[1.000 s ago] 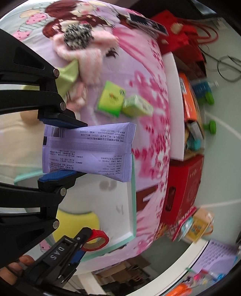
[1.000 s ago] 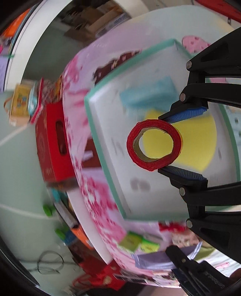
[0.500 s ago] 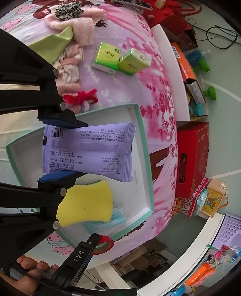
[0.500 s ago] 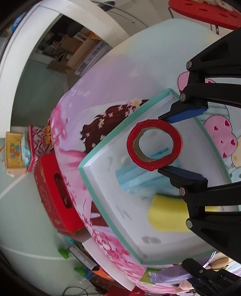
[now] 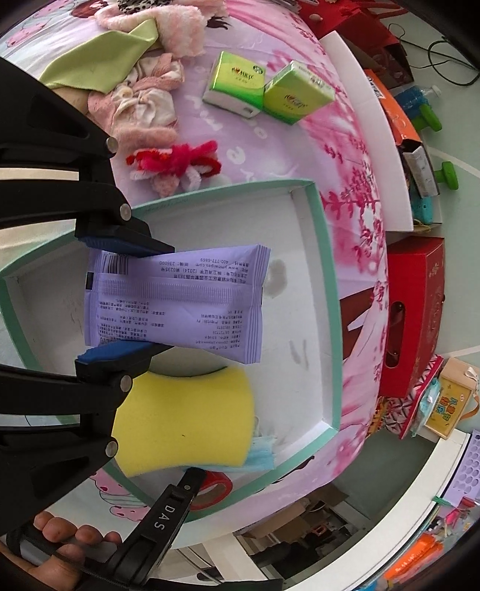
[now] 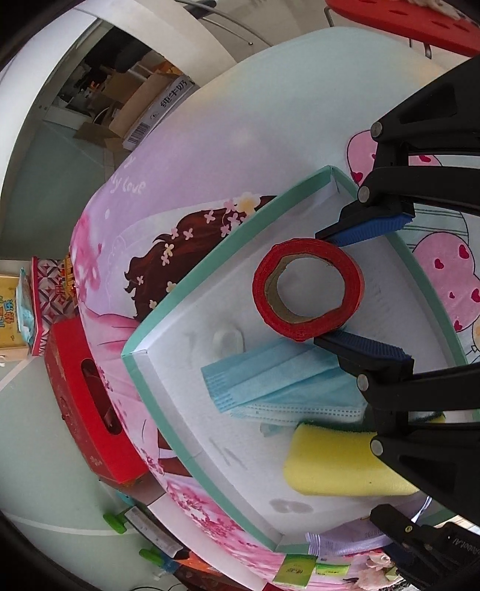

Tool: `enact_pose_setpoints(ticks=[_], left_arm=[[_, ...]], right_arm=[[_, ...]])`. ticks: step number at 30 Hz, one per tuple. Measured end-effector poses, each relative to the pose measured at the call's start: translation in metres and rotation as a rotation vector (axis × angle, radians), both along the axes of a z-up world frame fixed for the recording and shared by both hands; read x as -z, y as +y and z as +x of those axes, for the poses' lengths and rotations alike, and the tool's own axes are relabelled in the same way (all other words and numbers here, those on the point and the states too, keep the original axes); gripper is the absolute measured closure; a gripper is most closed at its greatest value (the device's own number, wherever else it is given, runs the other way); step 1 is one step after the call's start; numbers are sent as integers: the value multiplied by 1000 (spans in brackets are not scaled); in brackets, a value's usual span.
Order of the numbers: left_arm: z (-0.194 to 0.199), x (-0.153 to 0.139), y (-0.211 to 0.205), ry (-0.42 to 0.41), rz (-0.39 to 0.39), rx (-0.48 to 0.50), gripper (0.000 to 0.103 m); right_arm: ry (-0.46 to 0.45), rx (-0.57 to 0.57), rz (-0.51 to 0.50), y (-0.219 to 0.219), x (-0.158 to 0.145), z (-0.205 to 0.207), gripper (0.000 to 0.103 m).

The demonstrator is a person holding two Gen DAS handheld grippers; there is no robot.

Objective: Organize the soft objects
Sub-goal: 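Carry the packet with the left tool while the right tool carries the tape into the tray, releasing both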

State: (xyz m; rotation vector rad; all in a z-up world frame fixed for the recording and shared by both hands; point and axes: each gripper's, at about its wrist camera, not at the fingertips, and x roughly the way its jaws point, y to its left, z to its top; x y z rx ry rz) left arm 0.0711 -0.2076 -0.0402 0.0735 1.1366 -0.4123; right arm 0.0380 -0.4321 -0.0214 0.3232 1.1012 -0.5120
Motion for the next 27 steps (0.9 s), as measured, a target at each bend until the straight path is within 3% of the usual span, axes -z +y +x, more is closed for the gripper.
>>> enact_pose_setpoints(ticks=[20,22,27], left_arm=[[-1,9,-1,35,12,-1,55],[-1,7,2,35,11,-7,36],[-2,-5,7,10,12,-20,34]], right_arm=[[-3,12,-6,-2,-11,-5,50],[-12,12,-12,-2,-15,-6,45],[-30,10,-17,-1,-24,-10,40]])
